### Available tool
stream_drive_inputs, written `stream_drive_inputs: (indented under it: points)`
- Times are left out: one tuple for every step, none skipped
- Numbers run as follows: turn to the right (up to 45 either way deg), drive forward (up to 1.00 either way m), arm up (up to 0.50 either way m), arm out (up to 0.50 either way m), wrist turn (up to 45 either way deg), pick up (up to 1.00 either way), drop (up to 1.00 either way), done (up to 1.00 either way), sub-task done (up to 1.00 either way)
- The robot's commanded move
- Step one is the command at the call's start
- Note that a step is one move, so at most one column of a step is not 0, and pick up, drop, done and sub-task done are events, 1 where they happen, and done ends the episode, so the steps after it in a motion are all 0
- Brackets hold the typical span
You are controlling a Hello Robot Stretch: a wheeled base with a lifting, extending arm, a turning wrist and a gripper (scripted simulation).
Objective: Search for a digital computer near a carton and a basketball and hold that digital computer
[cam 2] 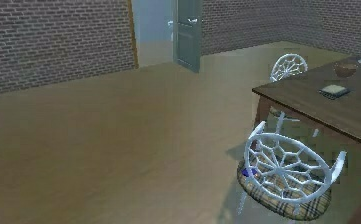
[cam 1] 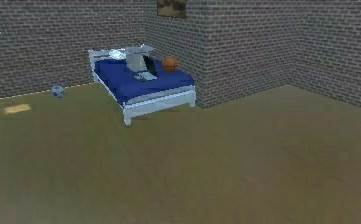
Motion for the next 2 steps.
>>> stream_drive_inputs:
  points:
    - [0.0, 1.0, 0.0, 0.0, 0.0, 0.0, 0.0, 0.0, 0.0]
    - [0.0, 1.0, 0.0, 0.0, 0.0, 0.0, 0.0, 0.0, 0.0]
